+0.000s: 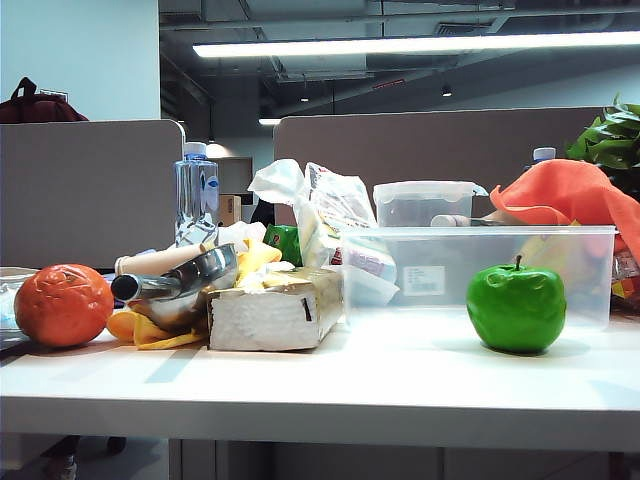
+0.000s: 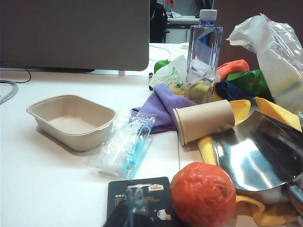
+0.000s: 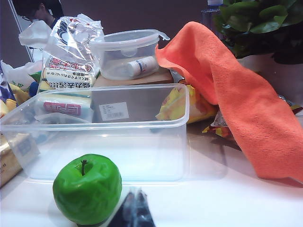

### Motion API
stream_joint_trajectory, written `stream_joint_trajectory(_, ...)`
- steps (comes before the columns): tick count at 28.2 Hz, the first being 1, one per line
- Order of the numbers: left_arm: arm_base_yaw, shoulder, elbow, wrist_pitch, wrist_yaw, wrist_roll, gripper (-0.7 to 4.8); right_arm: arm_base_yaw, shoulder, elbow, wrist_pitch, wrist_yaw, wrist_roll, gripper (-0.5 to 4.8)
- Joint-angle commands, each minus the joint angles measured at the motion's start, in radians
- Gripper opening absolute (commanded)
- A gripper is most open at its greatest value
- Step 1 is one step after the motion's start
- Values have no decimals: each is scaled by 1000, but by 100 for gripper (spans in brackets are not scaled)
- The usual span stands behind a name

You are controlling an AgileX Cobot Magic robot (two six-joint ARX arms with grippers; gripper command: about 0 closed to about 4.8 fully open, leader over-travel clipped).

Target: Pick up the metal ice scoop from the table and place it inside the transparent plastic box.

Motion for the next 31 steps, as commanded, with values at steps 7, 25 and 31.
stream_joint_trajectory(7, 0, 1, 3, 12, 11, 0, -5, 91, 0, 2, 23, 39, -1, -1)
stream_joint_trajectory(25, -2, 2, 95, -99, 369, -276, -5, 698, 72, 2, 21, 131, -1, -1)
stream_joint_trajectory(31, -2, 243, 408, -461, 354, -338, -6, 698, 74, 2, 20, 131, -1, -1)
